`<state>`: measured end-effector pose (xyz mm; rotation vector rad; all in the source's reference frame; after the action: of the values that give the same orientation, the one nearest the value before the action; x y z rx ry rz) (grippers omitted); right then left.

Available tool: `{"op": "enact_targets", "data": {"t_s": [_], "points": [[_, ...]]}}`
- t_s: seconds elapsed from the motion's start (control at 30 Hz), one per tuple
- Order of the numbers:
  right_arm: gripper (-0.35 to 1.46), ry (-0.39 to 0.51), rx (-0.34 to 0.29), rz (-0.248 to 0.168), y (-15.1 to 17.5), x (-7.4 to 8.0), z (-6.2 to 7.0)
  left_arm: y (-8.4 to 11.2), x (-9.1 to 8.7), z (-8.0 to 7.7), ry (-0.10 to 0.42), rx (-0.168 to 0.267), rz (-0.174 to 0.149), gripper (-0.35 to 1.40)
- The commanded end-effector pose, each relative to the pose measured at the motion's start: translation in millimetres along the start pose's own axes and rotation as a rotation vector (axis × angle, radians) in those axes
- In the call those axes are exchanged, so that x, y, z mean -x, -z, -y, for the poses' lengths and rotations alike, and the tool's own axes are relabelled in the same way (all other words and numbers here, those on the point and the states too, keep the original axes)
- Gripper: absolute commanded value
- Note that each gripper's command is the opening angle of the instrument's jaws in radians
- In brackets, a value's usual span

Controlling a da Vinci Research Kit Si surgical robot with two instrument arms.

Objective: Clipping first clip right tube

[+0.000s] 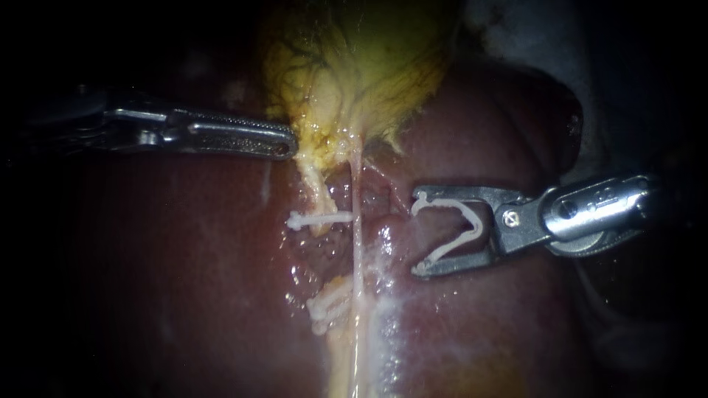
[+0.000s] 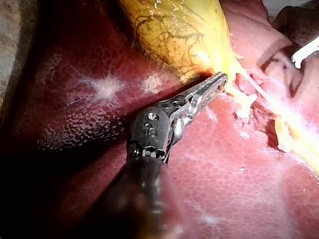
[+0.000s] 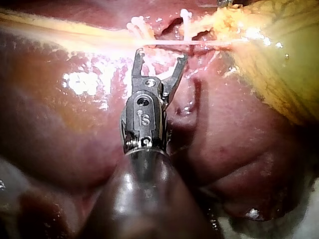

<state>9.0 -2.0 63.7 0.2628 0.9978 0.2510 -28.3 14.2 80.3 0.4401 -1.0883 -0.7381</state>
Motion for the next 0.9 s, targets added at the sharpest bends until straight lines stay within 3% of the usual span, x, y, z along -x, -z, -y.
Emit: {"op": "enact_targets", "data": {"t_s": [0.03, 0.27, 0.37, 0.53, 0.67, 0.8, 0.9], "points": [[0.6, 0.0, -0.003, -0.001, 0.0, 0.0, 0.0, 0.0, 0.0, 0.1, 0.0, 0.0, 0.0, -0.35], [0.6, 0.0, -0.003, -0.001, 0.0, 0.0, 0.0, 1.4, 1.2, 0.6, 0.007, -0.012, -0.003, -0.35], [0.6, 0.0, -0.007, -0.001, 0.1, 0.0, 0.0, 3.1, 2.4, 0.7, 0.013, 0.0, -0.004, -0.35], [0.6, 0.0, -0.007, -0.001, 0.1, 0.0, 0.0, 6.3, 4.4, 0.4, 0.026, 0.022, 0.02, -0.35], [0.6, -0.001, -0.015, -0.002, 0.0, 0.0, 0.0, 7.4, 5.2, 0.2, 0.019, 0.031, 0.029, -0.35], [0.6, -0.003, -0.073, -0.009, -0.4, -0.1, -0.1, 7.3, 5.1, 0.3, 0.02, 0.033, 0.029, -0.35], [0.58, -0.062, -0.168, -0.011, -1.3, 0.1, -0.2, 7.2, 5.1, 0.4, 0.019, 0.033, 0.03, -0.35]]}}
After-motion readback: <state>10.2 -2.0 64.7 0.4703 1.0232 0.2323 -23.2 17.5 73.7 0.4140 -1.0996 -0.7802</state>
